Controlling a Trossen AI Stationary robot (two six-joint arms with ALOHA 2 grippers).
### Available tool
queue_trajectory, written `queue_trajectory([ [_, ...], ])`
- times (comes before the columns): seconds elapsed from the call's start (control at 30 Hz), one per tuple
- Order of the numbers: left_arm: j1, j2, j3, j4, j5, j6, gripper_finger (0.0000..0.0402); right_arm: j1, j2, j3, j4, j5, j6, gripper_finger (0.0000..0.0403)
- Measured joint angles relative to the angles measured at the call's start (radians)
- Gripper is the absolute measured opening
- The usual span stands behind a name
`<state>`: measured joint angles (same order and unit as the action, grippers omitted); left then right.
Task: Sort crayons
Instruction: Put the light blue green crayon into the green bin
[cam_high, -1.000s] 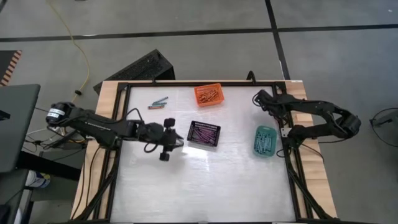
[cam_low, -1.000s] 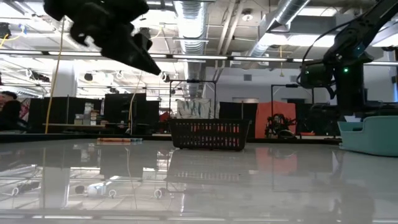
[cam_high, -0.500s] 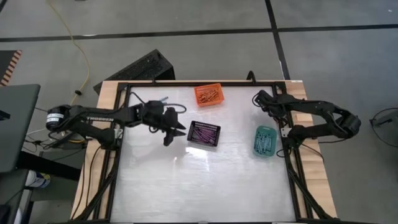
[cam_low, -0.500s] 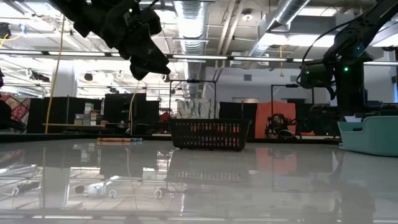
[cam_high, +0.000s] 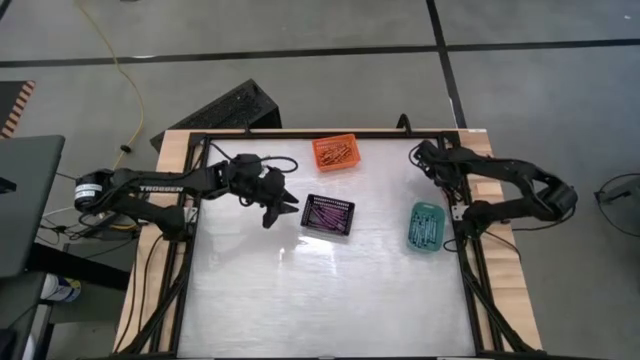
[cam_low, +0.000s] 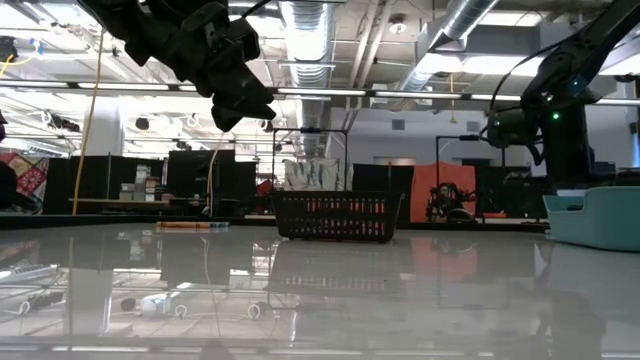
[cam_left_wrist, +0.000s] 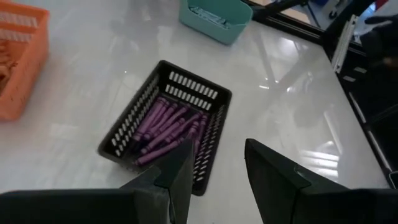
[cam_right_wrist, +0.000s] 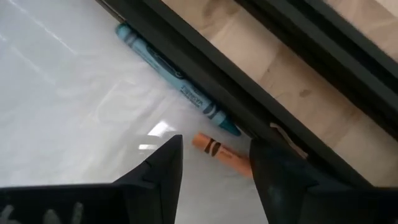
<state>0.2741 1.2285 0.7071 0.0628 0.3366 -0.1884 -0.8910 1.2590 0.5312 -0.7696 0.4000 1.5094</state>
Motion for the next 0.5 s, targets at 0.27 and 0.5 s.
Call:
queue_trajectory([
  [0.27, 0.051, 0.0, 0.0, -0.003, 0.02, 0.01, 0.0132, -0.017, 0.152, 0.017, 0.066, -0.035, -0.02, 0.0191],
  [0.5, 0.081, 0.0, 0.0, -0.011, 0.027, 0.009, 0.0132, -0.005, 0.122, 0.028, 0.047, -0.001, -0.043, 0.0191],
])
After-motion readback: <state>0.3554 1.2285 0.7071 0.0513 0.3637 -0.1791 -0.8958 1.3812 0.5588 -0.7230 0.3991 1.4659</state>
